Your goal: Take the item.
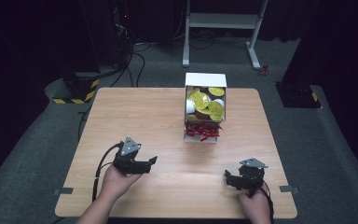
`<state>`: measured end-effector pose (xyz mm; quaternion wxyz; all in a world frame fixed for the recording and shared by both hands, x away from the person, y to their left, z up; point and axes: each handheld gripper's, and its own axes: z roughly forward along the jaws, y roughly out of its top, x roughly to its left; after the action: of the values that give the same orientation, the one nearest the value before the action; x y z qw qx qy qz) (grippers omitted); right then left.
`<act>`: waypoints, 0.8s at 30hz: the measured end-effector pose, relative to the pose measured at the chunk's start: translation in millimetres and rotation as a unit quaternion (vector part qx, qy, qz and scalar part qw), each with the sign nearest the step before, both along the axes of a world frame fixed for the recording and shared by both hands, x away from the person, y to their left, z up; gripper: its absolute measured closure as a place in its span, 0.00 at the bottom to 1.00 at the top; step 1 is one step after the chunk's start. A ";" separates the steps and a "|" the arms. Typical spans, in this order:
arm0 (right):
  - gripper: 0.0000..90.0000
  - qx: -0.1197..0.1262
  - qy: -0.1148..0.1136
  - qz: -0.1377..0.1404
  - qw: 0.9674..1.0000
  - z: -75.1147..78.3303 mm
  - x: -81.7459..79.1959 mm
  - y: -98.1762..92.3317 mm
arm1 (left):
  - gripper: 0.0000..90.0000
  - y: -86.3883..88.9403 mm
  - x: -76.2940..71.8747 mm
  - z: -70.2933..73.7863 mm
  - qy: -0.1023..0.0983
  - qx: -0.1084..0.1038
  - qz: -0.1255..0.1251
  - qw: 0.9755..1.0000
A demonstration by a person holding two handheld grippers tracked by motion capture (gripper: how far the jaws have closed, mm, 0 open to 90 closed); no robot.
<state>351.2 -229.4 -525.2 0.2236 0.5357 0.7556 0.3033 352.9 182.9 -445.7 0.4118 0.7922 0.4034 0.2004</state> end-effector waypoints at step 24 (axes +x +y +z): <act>0.08 0.000 -0.001 0.009 1.000 0.0 -0.3 0.1 | 0.25 -34.3 34.9 20.6 -0.016 -0.030 -0.024 0.999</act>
<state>350.9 -229.3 -525.2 0.2215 0.5291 0.7600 0.3056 387.9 148.6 -425.1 0.4460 0.7859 0.3836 0.1907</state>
